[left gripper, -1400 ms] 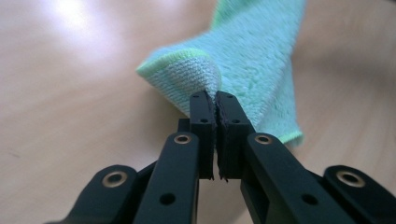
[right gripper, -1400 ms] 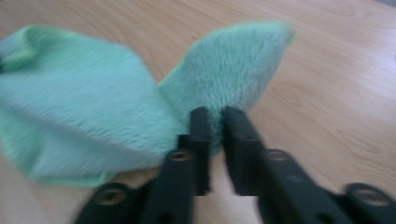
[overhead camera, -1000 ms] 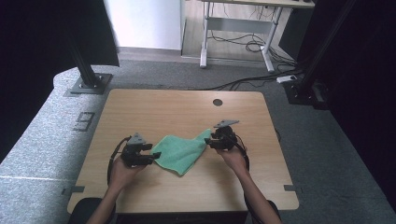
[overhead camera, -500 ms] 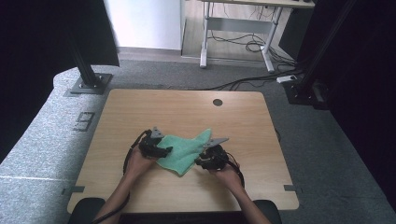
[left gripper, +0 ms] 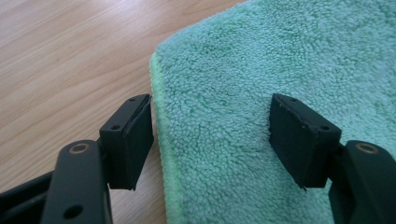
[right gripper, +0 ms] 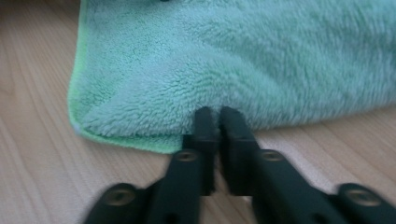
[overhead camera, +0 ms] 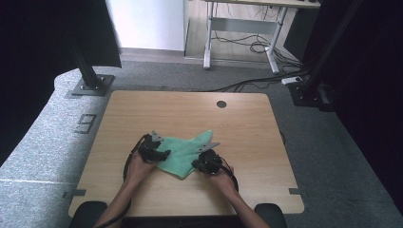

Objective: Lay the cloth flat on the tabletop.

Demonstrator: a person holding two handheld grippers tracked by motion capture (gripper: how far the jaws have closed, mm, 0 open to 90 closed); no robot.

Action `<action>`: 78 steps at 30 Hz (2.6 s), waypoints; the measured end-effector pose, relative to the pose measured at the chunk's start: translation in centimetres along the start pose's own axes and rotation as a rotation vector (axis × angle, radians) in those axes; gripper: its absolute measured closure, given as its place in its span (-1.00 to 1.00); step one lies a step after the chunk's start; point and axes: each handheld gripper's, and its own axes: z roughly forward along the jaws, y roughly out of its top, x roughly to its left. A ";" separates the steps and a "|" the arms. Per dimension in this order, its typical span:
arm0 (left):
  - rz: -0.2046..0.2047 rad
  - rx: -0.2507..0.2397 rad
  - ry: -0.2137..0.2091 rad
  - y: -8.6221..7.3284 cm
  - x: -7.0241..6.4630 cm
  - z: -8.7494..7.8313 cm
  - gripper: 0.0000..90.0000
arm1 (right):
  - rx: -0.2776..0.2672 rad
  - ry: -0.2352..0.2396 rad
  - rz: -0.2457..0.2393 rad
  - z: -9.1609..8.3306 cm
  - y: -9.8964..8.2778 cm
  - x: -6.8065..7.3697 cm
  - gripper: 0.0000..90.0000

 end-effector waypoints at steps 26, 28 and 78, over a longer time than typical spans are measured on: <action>-0.017 0.063 0.026 0.9 0.7 -0.8 -0.32 | 0.002 -0.177 0.135 -5.1 -3.8 -6.4 0.93; -0.014 0.066 0.000 0.5 0.3 -0.8 -0.32 | 0.002 -0.185 0.148 -5.4 -4.2 -6.9 0.93; 0.054 0.085 0.042 3.3 2.3 2.0 -0.65 | -0.005 -0.345 0.202 -5.9 -4.6 -10.1 -0.48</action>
